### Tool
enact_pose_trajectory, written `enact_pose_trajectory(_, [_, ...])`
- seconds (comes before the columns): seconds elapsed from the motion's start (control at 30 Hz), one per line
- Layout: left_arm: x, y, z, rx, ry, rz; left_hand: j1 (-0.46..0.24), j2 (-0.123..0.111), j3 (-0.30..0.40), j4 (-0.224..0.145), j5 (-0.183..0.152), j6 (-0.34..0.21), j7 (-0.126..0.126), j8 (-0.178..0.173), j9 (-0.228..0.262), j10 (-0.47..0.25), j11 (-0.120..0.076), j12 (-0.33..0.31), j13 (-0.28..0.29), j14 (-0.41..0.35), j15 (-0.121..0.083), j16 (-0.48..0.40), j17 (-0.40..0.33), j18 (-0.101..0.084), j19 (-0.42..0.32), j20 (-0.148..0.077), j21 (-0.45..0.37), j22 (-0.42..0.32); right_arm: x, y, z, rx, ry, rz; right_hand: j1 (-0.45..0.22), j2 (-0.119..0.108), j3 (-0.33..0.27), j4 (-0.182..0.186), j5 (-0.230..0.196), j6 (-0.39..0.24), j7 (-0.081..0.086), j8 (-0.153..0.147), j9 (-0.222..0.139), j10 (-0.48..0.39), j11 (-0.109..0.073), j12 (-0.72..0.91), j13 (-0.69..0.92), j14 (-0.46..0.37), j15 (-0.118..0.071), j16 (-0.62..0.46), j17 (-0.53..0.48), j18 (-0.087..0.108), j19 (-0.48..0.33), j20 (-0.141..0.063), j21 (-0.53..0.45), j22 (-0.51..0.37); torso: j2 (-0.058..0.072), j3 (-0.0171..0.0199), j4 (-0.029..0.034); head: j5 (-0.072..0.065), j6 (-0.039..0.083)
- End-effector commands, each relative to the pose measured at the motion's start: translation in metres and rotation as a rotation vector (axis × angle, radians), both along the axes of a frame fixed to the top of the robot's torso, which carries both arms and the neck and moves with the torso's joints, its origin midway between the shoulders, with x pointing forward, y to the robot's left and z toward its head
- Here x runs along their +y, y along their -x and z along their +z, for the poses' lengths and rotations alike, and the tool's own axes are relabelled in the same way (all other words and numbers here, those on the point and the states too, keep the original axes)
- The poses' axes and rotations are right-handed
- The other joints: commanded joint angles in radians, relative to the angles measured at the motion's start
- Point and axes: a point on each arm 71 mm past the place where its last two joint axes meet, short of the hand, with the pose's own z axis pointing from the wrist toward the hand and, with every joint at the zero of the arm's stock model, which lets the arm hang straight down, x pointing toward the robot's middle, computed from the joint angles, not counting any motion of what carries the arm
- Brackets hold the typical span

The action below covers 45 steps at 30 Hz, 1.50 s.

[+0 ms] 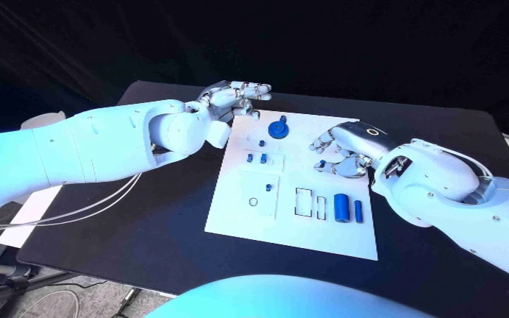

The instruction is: Assemble the parts on the task board

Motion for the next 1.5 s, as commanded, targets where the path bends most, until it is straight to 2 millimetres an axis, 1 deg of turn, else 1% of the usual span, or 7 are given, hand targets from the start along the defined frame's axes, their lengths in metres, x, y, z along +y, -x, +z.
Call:
enact_pose_trajectory(0.03, [-0.002, 0.001, 0.002, -0.012, 0.011, -0.016, -0.006, 0.004, -0.008, 0.0, -0.003, -0.006, -0.003, 0.006, 0.001, -0.008, -0.002, 0.005, 0.001, 0.001, 0.009, 0.004, -0.001, 0.019, 0.004, 0.001, -0.005, -0.001, -0.005, -0.003, -0.003, 0.021, 0.05, -0.024, 0.009, 0.0, -0.011, 0.002, 0.004, -0.008, -0.004, -0.002, -0.001, -0.012, 0.0, -0.003, -0.002, 0.046, -0.005, 0.002, -0.001, 0.001, 0.005, -0.001, 0.002, 0.0, 0.0, 0.0019, -0.0009, -0.001, 0.002])
enact_pose_trajectory(0.3, [-0.003, 0.0, 0.002, -0.012, 0.012, -0.019, -0.004, 0.005, -0.009, 0.0, -0.003, -0.006, -0.003, 0.007, 0.001, -0.008, -0.002, 0.006, 0.002, 0.001, 0.008, 0.004, 0.0, 0.019, 0.004, 0.001, -0.006, -0.002, -0.007, -0.008, -0.006, 0.021, 0.091, -0.041, 0.018, 0.005, -0.02, 0.002, 0.004, -0.012, -0.007, -0.001, -0.001, -0.022, 0.001, -0.007, -0.002, 0.046, -0.005, 0.002, -0.001, 0.001, 0.005, -0.001, 0.002, 0.0, 0.0, 0.0016, 0.0041, -0.011, 0.005])
enact_pose_trajectory(0.53, [-0.003, 0.0, 0.001, -0.011, 0.011, -0.017, -0.004, 0.005, -0.009, -0.001, -0.003, -0.007, -0.003, 0.007, 0.001, -0.009, -0.002, 0.007, 0.002, 0.001, 0.008, 0.004, 0.0, 0.019, 0.004, 0.001, -0.006, -0.002, -0.009, -0.011, -0.01, 0.032, 0.131, -0.05, 0.028, 0.014, -0.025, 0.003, 0.003, -0.009, -0.006, 0.001, 0.0, -0.011, -0.001, 0.001, 0.0, 0.047, -0.006, 0.003, -0.002, 0.001, 0.007, -0.001, 0.004, 0.002, 0.001, 0.0011, 0.0008, -0.009, 0.005])
enact_pose_trajectory(0.7, [-0.004, 0.0, 0.001, -0.01, 0.012, -0.021, -0.003, 0.006, -0.009, -0.001, -0.003, -0.007, -0.003, 0.007, 0.001, -0.009, -0.002, 0.007, 0.002, 0.001, 0.008, 0.004, -0.001, 0.019, 0.004, 0.001, -0.006, -0.002, -0.007, -0.011, -0.014, 0.047, 0.151, -0.045, 0.038, 0.027, -0.025, 0.005, 0.006, -0.002, -0.005, 0.002, 0.001, 0.022, -0.005, 0.015, 0.001, 0.047, -0.01, 0.004, -0.003, 0.001, 0.009, -0.003, 0.005, 0.003, 0.001, 0.001, 0.0019, -0.01, 0.005])
enact_pose_trajectory(0.9, [-0.004, 0.0, 0.001, -0.01, 0.012, -0.022, -0.002, 0.007, -0.01, -0.001, -0.003, -0.007, -0.003, 0.008, 0.001, -0.009, -0.002, 0.008, 0.002, 0.001, 0.008, 0.004, -0.001, 0.019, 0.004, 0.001, -0.007, -0.002, -0.005, -0.011, -0.018, 0.06, 0.163, -0.035, 0.057, 0.05, 0.0, 0.007, 0.002, 0.023, -0.012, 0.007, 0.004, 0.071, -0.014, 0.022, 0.0, 0.048, -0.017, 0.006, -0.003, 0.0, 0.012, -0.01, 0.008, 0.006, 0.001, 0.0017, 0.0029, -0.009, 0.003])
enact_pose_trajectory(1.33, [-0.004, 0.0, 0.001, -0.009, 0.012, -0.023, -0.002, 0.007, -0.01, -0.001, -0.003, -0.007, -0.003, 0.008, 0.001, -0.009, -0.002, 0.008, 0.002, 0.001, 0.008, 0.004, -0.001, 0.019, 0.004, 0.001, -0.007, -0.002, 0.002, -0.011, -0.023, 0.075, 0.169, -0.018, 0.073, 0.068, 0.048, 0.007, -0.005, 0.074, -0.021, 0.017, 0.01, 0.112, -0.023, 0.008, -0.001, 0.048, -0.025, 0.008, -0.005, 0.0, 0.014, -0.017, 0.009, 0.007, 0.001, 0.0023, 0.0023, -0.008, 0.001])
enact_pose_trajectory(1.5, [-0.005, 0.0, 0.001, -0.009, 0.013, -0.024, -0.002, 0.009, -0.01, 0.0, -0.003, -0.007, -0.003, 0.008, 0.001, -0.01, -0.002, 0.009, 0.002, 0.001, 0.008, 0.005, -0.002, 0.019, 0.005, 0.001, -0.007, -0.003, 0.002, -0.014, -0.024, 0.058, 0.176, -0.032, 0.095, 0.083, 0.084, -0.007, -0.019, 0.092, -0.021, 0.018, 0.012, 0.134, -0.027, 0.003, 0.0, 0.05, -0.03, 0.015, 0.003, -0.002, 0.018, -0.022, 0.016, 0.017, 0.001, 0.0013, 0.0025, -0.01, 0.0])
